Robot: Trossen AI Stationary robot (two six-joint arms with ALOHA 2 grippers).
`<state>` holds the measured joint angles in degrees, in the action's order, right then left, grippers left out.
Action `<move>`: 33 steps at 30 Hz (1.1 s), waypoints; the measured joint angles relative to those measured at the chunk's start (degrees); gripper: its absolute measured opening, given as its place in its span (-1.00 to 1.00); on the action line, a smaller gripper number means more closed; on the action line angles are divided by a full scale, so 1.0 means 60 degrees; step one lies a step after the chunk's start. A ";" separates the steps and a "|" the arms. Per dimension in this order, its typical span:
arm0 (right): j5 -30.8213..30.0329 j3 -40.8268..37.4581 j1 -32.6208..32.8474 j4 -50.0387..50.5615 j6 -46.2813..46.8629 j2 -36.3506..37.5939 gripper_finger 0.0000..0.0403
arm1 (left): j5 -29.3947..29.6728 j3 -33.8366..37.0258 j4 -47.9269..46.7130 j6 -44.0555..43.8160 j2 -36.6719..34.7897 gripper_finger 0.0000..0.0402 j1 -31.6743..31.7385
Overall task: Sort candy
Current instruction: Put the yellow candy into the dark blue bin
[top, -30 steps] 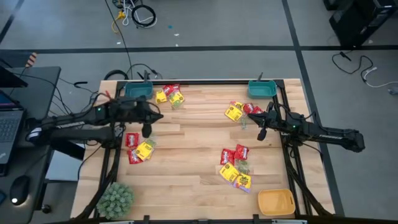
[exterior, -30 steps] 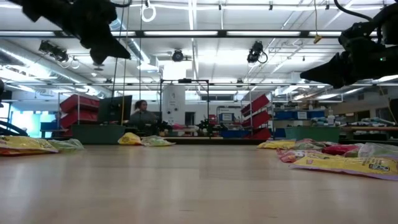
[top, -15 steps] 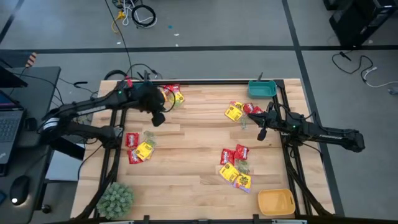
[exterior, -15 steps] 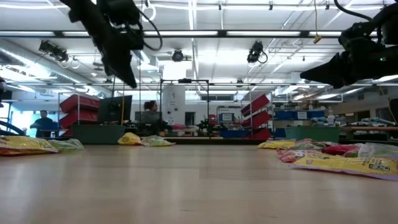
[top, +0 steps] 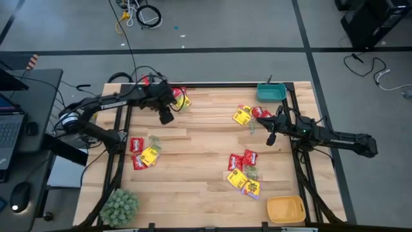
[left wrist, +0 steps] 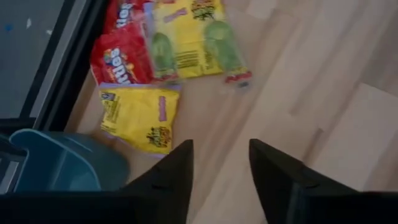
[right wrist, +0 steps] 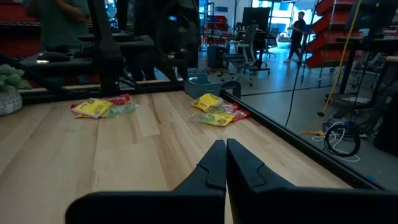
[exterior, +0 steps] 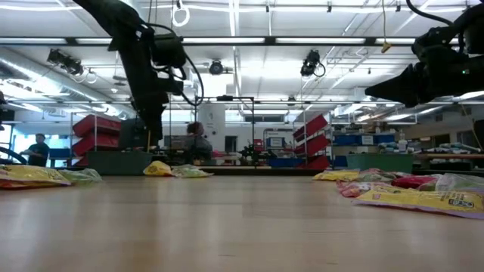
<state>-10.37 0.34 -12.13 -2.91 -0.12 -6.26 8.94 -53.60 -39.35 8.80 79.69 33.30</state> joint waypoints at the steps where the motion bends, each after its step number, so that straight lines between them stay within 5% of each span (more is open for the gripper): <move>1: -0.0002 0.0004 -0.0002 0.0000 0.0000 -0.0002 -1.00 | 0.0011 0.0000 0.0093 -0.0006 0.0082 -0.14 0.0075; 9: -0.0002 0.0002 -0.0002 0.0000 0.0000 0.0000 -1.00 | -0.0149 0.0000 0.0234 -0.0076 0.0944 -0.01 0.0720; 33: -0.0003 0.0000 0.0000 -0.0001 -0.0001 -0.0004 -1.00 | 0.0146 -0.0994 0.0704 0.0236 0.3434 -0.13 0.1392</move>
<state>-10.39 0.34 -12.12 -2.92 -0.13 -6.28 9.81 -59.57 -35.12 10.22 100.29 41.65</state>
